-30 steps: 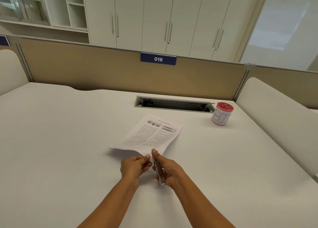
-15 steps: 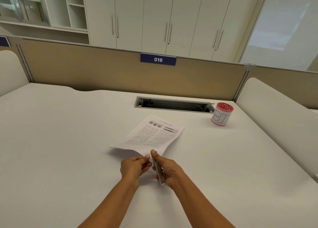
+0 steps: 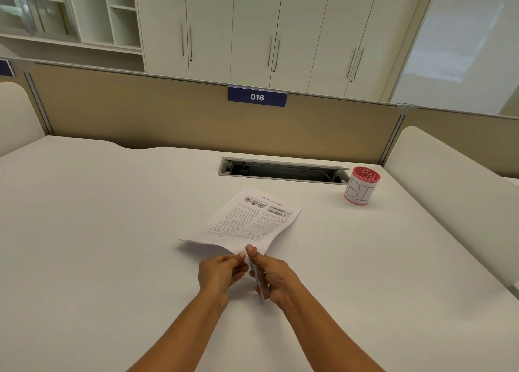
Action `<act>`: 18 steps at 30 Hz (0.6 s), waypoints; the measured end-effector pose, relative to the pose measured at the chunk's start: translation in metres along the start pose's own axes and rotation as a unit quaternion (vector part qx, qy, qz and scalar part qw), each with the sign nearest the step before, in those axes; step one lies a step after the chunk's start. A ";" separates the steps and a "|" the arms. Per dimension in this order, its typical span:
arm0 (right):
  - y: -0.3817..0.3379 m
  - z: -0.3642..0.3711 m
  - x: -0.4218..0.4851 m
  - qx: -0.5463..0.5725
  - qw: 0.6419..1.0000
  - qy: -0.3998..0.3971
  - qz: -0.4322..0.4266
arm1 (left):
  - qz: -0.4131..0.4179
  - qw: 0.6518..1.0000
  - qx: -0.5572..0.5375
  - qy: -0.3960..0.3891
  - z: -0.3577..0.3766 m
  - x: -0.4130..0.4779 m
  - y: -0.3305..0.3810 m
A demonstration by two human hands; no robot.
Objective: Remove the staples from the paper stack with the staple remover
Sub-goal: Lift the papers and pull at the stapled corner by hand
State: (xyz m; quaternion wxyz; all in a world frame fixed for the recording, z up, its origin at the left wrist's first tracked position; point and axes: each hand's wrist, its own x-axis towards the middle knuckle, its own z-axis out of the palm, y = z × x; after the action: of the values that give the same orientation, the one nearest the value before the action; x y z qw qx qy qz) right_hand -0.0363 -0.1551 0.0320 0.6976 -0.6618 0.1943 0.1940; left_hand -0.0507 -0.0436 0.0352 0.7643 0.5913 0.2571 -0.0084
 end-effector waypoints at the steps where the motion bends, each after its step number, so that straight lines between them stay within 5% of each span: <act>1: 0.000 0.000 0.000 0.003 1.000 0.003 -0.001 | 0.003 1.000 0.001 0.001 0.001 0.000 0.000; 7: -0.001 0.002 -0.001 0.030 0.999 0.017 -0.003 | 0.024 0.999 0.010 0.040 0.008 0.003 -0.001; 13: 0.002 0.007 -0.002 0.048 0.998 0.029 0.004 | -0.034 0.995 -0.008 -0.088 0.017 -0.001 0.001; 18: -0.001 0.008 -0.002 0.053 0.998 0.033 -0.006 | -0.086 0.989 -0.058 -0.101 0.020 0.001 0.002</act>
State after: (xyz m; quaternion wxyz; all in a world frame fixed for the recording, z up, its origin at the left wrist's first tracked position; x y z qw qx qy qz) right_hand -0.0377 -0.1473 0.0341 0.7257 -0.6313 0.2235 0.1576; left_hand -0.0414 -0.0610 0.0404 0.8157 0.5180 0.2286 -0.1189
